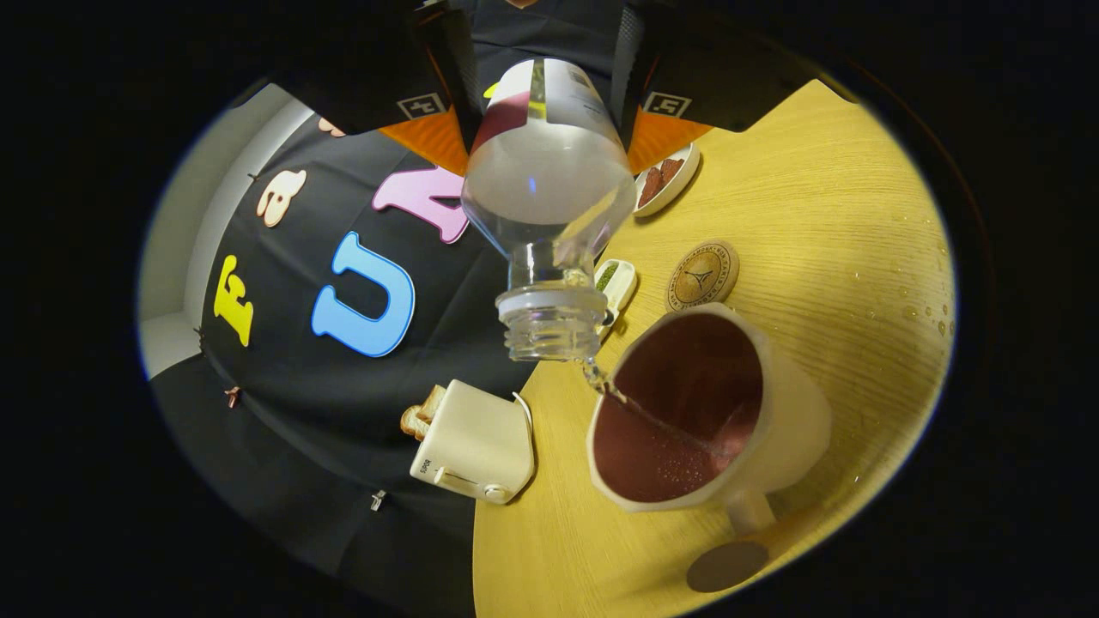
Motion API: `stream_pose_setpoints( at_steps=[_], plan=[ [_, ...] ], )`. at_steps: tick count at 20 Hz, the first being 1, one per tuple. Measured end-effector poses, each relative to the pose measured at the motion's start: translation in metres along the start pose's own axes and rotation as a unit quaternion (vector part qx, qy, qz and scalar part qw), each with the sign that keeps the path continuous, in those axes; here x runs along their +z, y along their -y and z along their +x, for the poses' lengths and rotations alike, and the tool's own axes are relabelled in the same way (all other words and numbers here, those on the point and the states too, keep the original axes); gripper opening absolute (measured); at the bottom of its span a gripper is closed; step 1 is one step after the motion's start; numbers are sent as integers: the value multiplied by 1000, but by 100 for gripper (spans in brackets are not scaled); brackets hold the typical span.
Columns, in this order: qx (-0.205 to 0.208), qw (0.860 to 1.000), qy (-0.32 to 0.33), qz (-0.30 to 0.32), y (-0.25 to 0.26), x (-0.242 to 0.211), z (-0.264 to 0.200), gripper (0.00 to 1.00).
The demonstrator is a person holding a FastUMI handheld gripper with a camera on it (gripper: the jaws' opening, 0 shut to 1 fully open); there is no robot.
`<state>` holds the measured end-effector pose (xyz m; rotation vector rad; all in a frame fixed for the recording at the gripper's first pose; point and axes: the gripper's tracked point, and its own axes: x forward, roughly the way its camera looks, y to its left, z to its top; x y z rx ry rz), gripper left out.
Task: Take the bottle from table, then pour the juice into the cup, finally place the bottle on the coaster
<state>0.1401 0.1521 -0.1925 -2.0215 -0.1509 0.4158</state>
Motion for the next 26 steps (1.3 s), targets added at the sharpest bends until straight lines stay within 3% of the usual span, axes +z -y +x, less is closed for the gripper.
stream_pose_setpoints(
  at_steps=[26],
  plan=[
    [-17, 986, 40, -163, 9, 4, 19, 67]
  ],
)
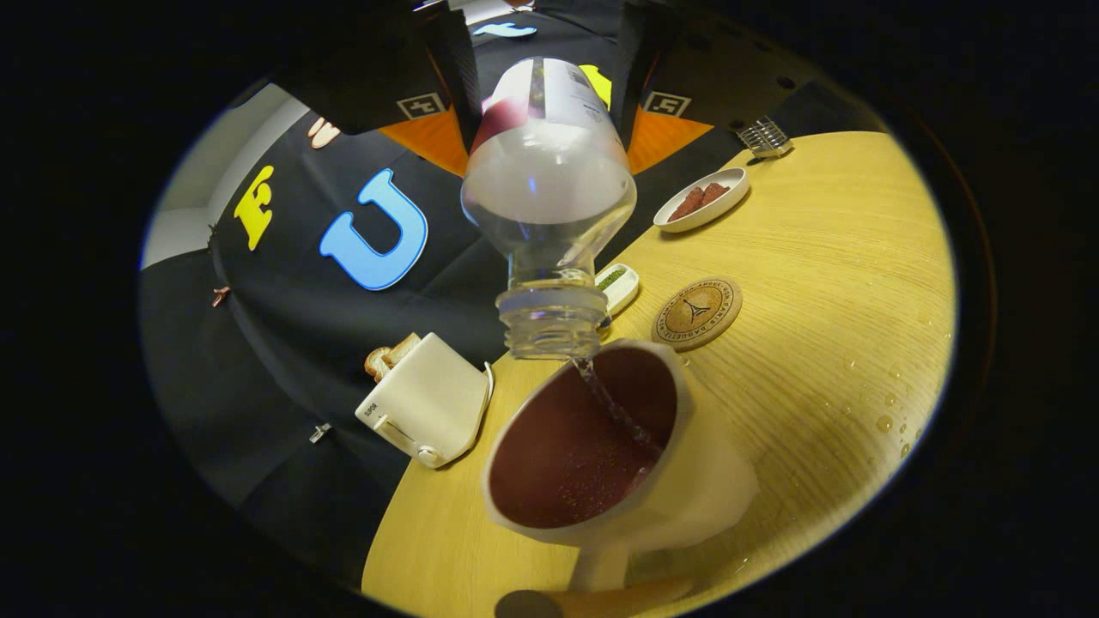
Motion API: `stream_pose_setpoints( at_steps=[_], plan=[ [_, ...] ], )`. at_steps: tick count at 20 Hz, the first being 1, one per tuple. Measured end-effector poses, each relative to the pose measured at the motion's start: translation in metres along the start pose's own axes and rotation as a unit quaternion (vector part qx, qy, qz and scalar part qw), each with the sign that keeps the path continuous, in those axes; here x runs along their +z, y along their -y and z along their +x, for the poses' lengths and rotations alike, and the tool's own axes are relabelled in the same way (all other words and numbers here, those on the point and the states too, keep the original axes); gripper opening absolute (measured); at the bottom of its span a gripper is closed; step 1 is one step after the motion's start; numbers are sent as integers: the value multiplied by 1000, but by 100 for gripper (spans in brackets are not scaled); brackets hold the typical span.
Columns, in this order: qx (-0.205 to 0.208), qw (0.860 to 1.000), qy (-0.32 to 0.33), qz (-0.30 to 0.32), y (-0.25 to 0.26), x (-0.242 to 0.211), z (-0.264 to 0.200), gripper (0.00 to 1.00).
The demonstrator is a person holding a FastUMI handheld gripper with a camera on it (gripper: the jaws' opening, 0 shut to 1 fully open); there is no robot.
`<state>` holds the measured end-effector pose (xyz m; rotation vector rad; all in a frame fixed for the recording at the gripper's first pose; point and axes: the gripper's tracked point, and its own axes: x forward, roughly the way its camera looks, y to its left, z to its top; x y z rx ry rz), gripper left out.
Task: Take the bottle from table, then pour the juice into the cup, finally place the bottle on the coaster
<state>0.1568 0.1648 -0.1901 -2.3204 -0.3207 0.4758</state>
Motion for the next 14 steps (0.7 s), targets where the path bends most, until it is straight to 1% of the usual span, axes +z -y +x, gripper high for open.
stream_pose_setpoints(
  at_steps=[7, 14],
  plan=[
    [-19, 999, 13, -27, 11, 4, 2, 67],
    [-20, 999, 12, -39, 16, 3, -1, 67]
  ],
)
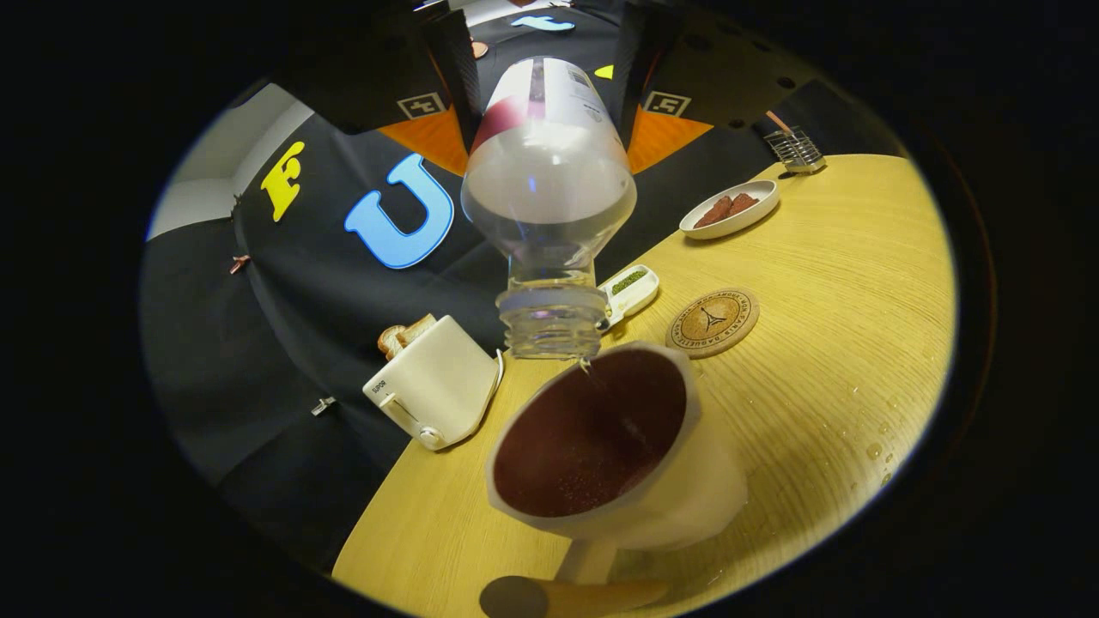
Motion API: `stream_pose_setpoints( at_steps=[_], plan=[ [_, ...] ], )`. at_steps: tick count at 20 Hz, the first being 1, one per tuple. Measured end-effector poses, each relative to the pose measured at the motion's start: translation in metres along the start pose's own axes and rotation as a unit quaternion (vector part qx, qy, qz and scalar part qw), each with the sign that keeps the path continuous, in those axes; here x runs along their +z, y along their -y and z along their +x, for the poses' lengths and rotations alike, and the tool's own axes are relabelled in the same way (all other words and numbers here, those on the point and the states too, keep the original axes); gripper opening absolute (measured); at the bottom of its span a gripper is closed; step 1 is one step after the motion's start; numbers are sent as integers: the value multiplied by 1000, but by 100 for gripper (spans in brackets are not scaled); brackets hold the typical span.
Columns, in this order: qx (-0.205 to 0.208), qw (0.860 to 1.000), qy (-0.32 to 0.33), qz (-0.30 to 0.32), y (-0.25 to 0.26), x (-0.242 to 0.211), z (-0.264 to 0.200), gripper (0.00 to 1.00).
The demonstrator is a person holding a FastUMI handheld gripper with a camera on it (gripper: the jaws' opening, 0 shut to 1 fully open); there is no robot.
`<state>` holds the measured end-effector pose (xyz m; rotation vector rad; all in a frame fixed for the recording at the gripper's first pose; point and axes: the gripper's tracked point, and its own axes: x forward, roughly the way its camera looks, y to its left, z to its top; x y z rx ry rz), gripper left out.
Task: Take the bottle from table, then pour the juice into the cup, finally place the bottle on the coaster
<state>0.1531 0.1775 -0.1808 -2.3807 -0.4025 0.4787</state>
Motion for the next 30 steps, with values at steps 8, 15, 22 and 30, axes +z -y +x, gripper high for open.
stream_pose_setpoints(
  at_steps=[8, 15, 22, 30],
  plan=[
    [2, 1000, -1, 1, 0, -2, 0, 67],
    [5, 1000, -3, 3, 0, -2, -1, 67],
    [6, 1000, -4, 9, -1, -2, -1, 67],
    [7, 998, -14, 59, -6, -10, -13, 67]
  ],
)
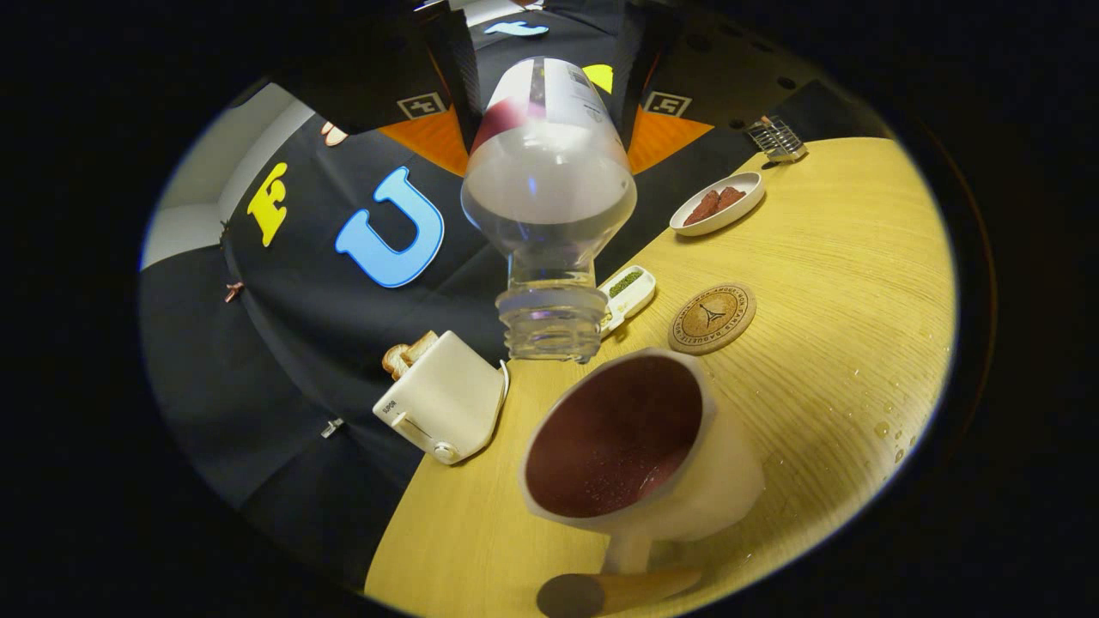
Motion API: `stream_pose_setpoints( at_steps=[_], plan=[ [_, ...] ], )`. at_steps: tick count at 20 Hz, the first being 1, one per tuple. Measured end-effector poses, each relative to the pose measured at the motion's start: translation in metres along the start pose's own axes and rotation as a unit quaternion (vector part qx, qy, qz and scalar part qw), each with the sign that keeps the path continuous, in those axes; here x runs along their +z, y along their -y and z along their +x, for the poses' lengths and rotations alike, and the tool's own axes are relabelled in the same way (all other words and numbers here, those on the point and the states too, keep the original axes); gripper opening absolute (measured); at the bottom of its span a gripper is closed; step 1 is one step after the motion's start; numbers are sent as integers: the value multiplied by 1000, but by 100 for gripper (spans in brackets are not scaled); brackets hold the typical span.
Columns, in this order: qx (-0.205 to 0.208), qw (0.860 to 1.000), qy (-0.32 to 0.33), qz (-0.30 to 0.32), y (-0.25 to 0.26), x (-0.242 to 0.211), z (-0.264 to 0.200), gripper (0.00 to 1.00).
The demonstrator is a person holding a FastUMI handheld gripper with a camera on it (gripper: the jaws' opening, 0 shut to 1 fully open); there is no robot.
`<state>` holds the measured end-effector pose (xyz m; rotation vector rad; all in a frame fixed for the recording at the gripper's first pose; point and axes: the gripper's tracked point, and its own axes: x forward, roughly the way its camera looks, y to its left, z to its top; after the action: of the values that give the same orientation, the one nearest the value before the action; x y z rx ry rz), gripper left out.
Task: Take the bottle from table, then pour the juice into the cup, finally place the bottle on the coaster
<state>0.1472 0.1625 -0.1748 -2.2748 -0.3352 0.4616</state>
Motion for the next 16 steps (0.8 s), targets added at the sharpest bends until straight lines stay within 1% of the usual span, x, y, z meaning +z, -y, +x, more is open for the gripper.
stream_pose_setpoints(
  at_steps=[5, 8, 10, 12, 15, 16],
  plan=[
    [-12, 998, -3, 66, 7, -6, -6, 67],
    [-12, 991, -20, 132, 10, -20, -13, 68],
    [-5, 980, -38, 195, 10, -32, -17, 67],
    [-3, 965, -52, 258, 13, -41, -18, 67],
    [-12, 936, -64, 345, 26, -60, -17, 68],
    [-12, 925, -67, 374, 28, -66, -16, 68]
  ],
)
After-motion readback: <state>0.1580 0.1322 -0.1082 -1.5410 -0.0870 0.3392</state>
